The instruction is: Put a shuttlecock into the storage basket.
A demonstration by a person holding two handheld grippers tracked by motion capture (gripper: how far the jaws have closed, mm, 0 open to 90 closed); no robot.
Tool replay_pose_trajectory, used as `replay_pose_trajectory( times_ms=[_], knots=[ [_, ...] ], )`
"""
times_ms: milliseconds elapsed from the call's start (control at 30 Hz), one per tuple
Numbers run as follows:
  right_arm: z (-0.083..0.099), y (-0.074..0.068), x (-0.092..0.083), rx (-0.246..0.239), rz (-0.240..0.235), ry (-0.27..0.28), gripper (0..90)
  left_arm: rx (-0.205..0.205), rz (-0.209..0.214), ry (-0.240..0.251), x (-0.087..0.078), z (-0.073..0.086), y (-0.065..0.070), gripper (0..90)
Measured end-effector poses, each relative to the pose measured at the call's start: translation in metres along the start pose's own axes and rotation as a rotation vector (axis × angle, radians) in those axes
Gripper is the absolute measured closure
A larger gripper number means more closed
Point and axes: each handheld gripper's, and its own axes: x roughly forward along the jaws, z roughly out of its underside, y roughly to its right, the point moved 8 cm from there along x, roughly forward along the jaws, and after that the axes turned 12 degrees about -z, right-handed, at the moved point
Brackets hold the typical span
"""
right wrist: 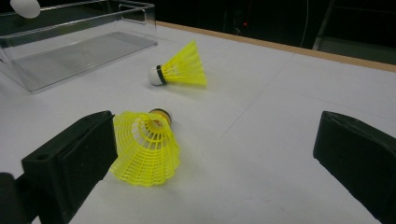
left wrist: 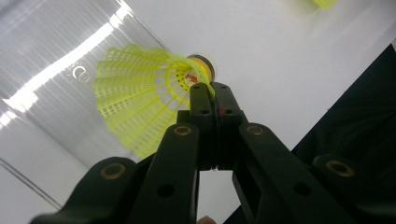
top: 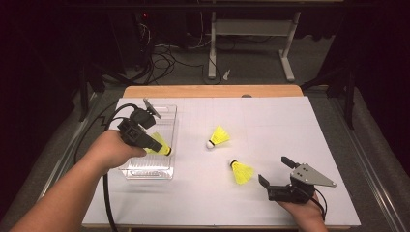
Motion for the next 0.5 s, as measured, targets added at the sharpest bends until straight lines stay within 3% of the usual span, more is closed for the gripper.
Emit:
replay_pose_trajectory(
  times_ms=[500],
  knots=[
    [0.0, 0.0, 0.0, 0.001, 0.0, 0.0, 0.4, -0.065, -0.032, -0.025, 0.003, 0.018, -0.026, 89.3]
  ],
)
